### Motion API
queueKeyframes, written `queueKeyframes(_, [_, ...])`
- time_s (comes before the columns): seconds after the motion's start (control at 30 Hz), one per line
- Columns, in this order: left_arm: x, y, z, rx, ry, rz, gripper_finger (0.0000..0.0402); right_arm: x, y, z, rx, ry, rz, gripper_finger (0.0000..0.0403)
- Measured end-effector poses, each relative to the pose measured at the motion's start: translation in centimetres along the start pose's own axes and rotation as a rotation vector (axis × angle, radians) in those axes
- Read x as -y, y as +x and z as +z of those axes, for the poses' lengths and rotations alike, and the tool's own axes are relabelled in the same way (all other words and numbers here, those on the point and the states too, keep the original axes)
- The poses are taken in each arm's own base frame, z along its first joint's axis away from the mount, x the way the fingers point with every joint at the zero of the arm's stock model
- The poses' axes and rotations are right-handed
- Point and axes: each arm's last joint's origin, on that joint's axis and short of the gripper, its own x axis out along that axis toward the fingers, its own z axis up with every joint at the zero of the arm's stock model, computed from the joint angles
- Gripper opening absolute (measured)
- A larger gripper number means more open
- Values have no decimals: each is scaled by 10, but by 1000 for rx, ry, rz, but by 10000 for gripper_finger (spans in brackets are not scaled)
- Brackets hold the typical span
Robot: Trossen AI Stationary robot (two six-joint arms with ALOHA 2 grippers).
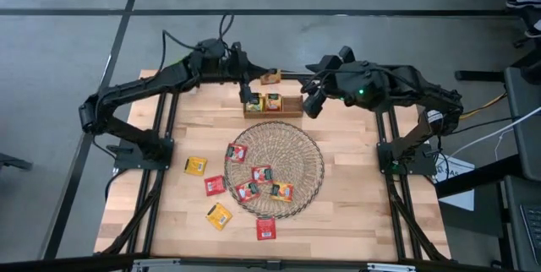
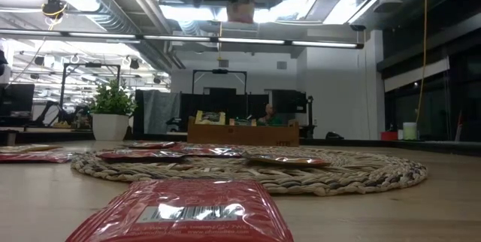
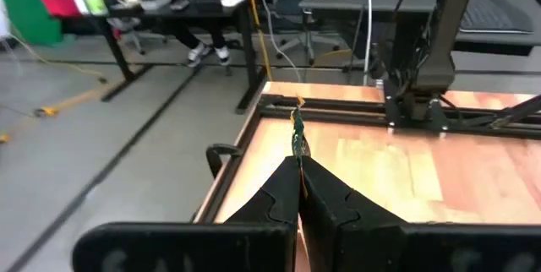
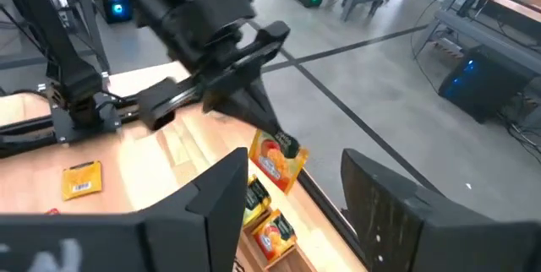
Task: Pick & Place Tea
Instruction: Put the orange tea bag into the middle of the wooden organizer
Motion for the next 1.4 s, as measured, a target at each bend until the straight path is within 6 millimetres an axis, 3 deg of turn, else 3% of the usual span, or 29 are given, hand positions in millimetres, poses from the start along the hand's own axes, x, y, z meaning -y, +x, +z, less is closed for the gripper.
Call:
queueKeyframes(0.23, [-25,28,-26,-79,-42,-39,2,-1,2,-2,-14,-19,-2,185])
queueKeyframes(0.5, [-33,74,-59,-115,-82,-140,2,-1,2,-6,-48,-12,-7,185])
queueKeyframes(0.7, [-37,92,-82,-185,-117,-143,2,0,2,-7,-54,3,-9,184])
queueKeyframes(0.87, [-39,99,-90,-166,-159,-133,2,0,2,-7,-54,1,-10,184])
queueKeyframes(1.03, [-35,92,-107,-94,-241,-118,2,0,2,-8,-61,-5,-12,184])
queueKeyframes(1.4, [-31,88,-134,-102,-228,-113,2,0,2,-8,-64,-5,-14,184])
